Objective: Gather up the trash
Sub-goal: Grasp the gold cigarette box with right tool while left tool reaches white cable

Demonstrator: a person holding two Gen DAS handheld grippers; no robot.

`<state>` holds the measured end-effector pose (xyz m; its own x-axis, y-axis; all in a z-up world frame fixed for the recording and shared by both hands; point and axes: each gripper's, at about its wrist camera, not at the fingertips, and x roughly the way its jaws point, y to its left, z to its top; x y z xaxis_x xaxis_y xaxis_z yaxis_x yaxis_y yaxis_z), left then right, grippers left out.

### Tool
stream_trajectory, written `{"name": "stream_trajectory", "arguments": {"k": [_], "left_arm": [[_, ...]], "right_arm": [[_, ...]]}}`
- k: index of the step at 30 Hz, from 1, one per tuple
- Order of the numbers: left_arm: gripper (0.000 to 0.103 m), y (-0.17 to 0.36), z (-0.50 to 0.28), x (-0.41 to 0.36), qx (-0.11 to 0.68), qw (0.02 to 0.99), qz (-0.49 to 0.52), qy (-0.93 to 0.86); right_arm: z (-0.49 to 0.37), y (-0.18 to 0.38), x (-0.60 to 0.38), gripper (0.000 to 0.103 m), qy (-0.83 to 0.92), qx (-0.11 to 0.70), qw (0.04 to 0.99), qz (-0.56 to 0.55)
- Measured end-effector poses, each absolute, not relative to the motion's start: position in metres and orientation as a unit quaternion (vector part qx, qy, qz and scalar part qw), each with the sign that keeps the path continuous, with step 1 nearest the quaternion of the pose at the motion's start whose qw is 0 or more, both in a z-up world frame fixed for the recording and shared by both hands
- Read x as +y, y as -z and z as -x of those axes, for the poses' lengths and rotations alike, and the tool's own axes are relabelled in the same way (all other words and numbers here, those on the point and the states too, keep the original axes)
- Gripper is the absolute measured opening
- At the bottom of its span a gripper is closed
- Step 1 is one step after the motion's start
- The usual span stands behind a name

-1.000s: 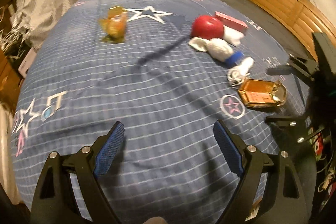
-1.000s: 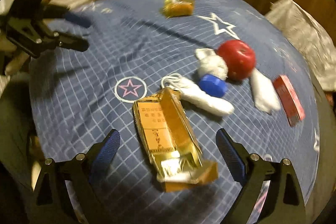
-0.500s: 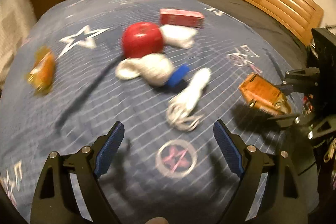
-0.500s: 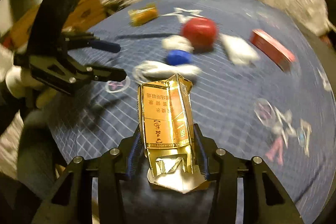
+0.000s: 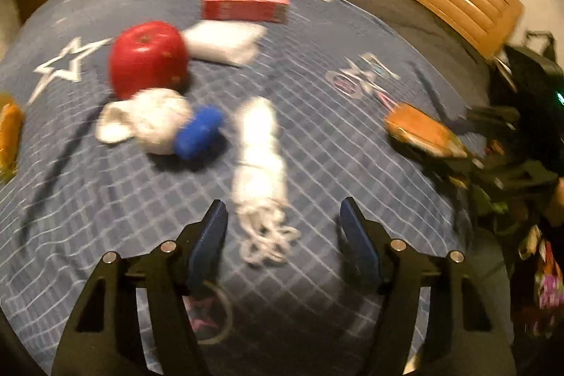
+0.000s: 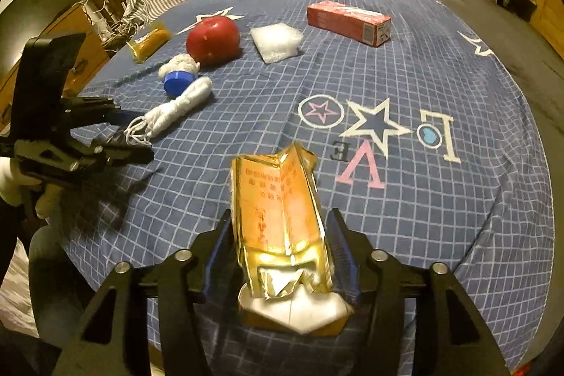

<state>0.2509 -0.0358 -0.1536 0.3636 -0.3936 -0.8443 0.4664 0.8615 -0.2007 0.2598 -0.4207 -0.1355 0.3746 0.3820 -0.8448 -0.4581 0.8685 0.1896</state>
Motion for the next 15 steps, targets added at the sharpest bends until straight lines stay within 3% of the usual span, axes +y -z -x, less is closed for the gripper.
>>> {"name": "stream_trajectory", "arguments": {"k": [8, 13, 15], "left_arm": [[0.064, 0.157, -0.265, -0.054, 0.515, 0.828, -0.043, 0.219], [0.051, 0.160, -0.272, -0.067, 0.514, 0.835, -0.053, 0.188], [0.038, 0.161, -0.275, -0.069, 0.514, 0.839, -0.058, 0.169]], "right_arm": [[-0.275, 0.145, -0.405, 0.065, -0.259, 0.517, 0.812, 0.079], [-0.272, 0.154, -0.397, 0.060, -0.257, 0.519, 0.810, 0.094], [-0.270, 0.155, -0.396, 0.057, -0.255, 0.516, 0.812, 0.095]]}}
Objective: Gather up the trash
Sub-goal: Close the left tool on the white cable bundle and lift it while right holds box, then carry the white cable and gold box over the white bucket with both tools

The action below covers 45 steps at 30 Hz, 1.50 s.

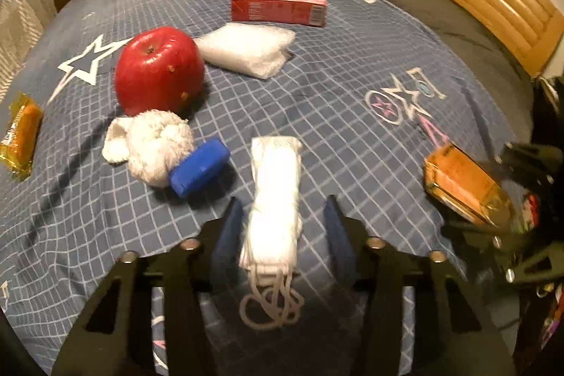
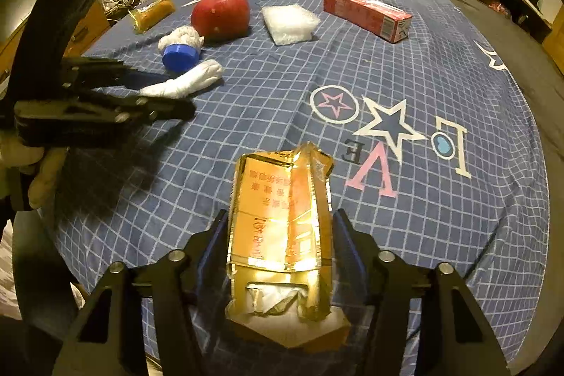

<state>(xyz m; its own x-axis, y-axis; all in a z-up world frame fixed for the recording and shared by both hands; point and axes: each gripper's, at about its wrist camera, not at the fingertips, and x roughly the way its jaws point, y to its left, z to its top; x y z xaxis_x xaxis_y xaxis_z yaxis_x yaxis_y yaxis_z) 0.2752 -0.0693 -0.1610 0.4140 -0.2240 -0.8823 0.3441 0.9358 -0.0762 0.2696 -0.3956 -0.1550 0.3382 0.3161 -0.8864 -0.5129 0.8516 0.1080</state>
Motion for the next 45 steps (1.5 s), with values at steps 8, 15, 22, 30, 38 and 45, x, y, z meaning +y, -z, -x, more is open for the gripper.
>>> {"name": "stream_trajectory", "arguments": {"k": [8, 15, 22, 30, 38, 45], "left_arm": [[0.025, 0.161, -0.255, -0.064, 0.490, 0.858, -0.057, 0.146], [0.025, 0.145, -0.217, -0.035, 0.458, 0.880, -0.028, 0.124], [0.025, 0.098, -0.171, -0.006, 0.391, 0.916, -0.004, 0.085], [0.025, 0.053, -0.130, 0.015, 0.317, 0.947, 0.016, 0.044], [0.025, 0.024, -0.107, 0.020, 0.255, 0.966, 0.029, 0.018], [0.025, 0.012, -0.098, 0.015, 0.233, 0.972, 0.024, 0.007]], "right_arm": [[-0.256, 0.153, -0.397, 0.046, -0.239, 0.485, 0.837, 0.083], [-0.231, 0.132, -0.397, 0.046, -0.228, 0.429, 0.873, 0.035], [-0.203, 0.091, -0.380, 0.046, -0.229, 0.351, 0.908, -0.005], [-0.171, 0.031, -0.354, 0.047, -0.225, 0.254, 0.941, 0.002], [-0.145, -0.014, -0.339, 0.047, -0.214, 0.184, 0.959, -0.010], [-0.128, -0.034, -0.333, 0.048, -0.205, 0.154, 0.966, -0.012]]}}
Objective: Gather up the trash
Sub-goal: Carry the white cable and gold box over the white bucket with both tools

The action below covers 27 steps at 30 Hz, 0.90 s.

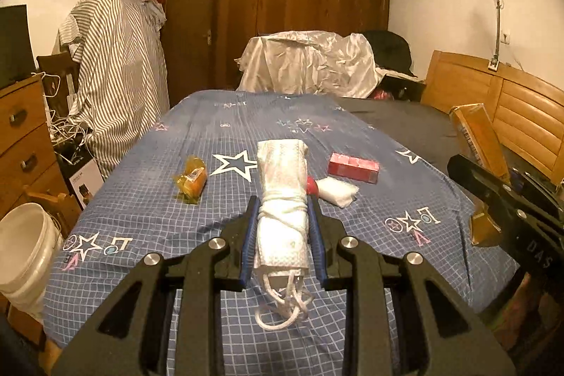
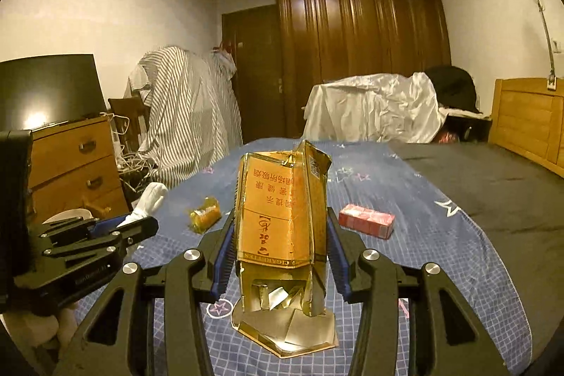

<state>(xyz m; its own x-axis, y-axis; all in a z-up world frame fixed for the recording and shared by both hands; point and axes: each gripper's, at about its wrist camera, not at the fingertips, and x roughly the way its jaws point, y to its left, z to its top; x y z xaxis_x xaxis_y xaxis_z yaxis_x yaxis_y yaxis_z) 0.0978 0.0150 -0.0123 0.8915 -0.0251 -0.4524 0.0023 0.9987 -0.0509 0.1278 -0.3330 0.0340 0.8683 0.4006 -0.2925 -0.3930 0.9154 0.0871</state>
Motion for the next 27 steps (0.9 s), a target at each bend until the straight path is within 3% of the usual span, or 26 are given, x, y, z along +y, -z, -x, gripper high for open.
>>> {"name": "stream_trajectory", "arguments": {"k": [19, 27], "left_arm": [[0.025, 0.002, -0.088, 0.025, 0.217, 0.976, 0.026, -0.003], [0.025, -0.012, -0.081, 0.074, 0.207, 0.976, 0.041, -0.048]], "right_arm": [[-0.125, -0.045, -0.328, 0.048, -0.217, 0.151, 0.964, -0.005], [-0.140, -0.056, -0.284, 0.048, -0.263, 0.150, 0.953, 0.011]]}}
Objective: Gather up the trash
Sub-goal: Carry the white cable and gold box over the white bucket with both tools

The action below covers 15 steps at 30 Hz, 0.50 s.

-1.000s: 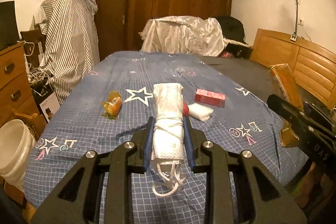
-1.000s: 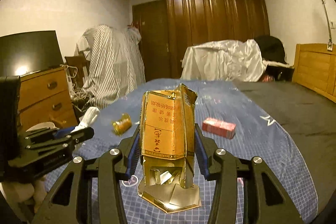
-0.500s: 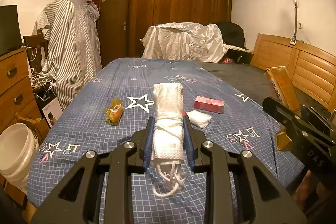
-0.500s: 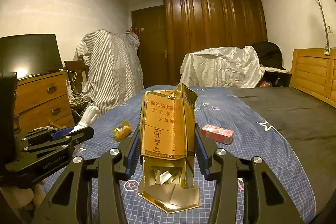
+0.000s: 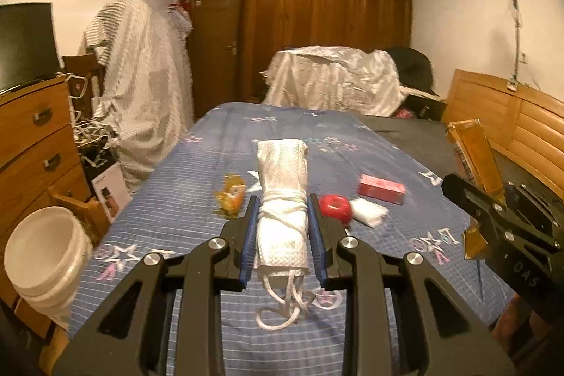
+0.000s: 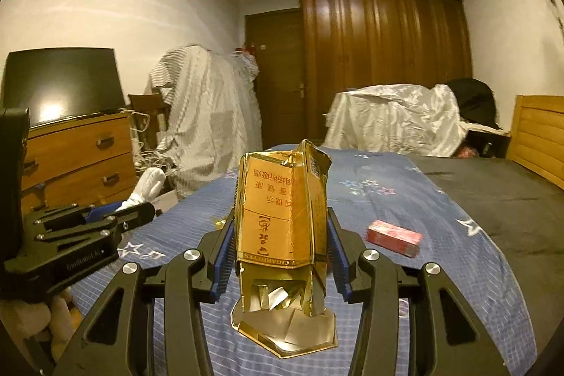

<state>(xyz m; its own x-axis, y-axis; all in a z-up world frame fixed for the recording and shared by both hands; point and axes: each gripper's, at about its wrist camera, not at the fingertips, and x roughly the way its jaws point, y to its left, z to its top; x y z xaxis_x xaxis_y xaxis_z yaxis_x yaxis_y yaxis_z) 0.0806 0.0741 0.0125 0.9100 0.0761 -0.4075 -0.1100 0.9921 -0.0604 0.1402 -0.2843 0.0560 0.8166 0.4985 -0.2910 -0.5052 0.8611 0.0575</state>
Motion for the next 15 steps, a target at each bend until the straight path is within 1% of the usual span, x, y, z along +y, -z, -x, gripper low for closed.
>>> {"name": "stream_trajectory", "arguments": {"k": [10, 15], "left_arm": [[0.025, -0.026, -0.064, 0.171, 0.203, 0.968, 0.069, -0.129], [0.025, -0.034, -0.049, 0.225, 0.201, 0.960, 0.083, -0.174]], "right_arm": [[-0.146, -0.081, -0.166, 0.048, -0.352, 0.152, 0.923, 0.033], [-0.143, -0.101, -0.089, 0.048, -0.404, 0.151, 0.901, 0.049]]}}
